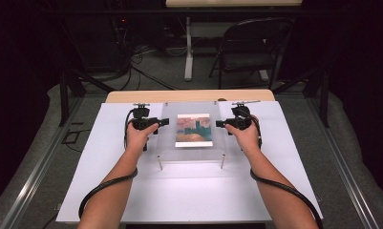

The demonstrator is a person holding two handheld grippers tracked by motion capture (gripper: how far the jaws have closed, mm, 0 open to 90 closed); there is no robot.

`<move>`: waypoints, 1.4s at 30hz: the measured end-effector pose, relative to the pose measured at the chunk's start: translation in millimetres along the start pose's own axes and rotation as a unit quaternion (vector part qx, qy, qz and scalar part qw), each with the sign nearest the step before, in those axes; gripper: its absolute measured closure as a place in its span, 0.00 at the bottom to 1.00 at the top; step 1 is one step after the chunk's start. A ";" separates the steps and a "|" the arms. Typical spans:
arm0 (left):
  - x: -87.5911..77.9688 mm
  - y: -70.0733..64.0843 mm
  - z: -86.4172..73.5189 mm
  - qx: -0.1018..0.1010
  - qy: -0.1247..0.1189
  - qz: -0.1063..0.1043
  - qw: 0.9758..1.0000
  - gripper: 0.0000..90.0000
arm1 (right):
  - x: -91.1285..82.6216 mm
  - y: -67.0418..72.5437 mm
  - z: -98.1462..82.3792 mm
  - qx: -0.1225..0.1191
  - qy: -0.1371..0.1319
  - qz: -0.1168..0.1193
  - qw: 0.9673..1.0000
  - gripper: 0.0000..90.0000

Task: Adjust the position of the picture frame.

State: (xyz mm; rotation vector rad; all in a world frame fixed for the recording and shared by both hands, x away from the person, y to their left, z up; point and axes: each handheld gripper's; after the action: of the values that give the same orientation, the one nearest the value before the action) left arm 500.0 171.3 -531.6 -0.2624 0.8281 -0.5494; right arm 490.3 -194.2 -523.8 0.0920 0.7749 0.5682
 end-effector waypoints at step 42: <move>12.6 1.5 -9.3 -0.037 0.049 -0.040 0.997 0.30 | 23.2 -3.8 -6.0 0.068 0.035 0.068 0.995 0.35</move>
State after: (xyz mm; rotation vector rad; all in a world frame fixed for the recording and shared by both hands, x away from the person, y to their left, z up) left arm 500.4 165.4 -546.2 -0.3401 0.9376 -0.6118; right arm 501.1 -186.2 -543.9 0.2524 0.8788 0.6493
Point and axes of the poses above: each handheld gripper's, and its own axes: x roughly forward along the jaws, z roughly out of its top, y roughly to its left, and after that the axes turned 4 degrees about -x, right-handed
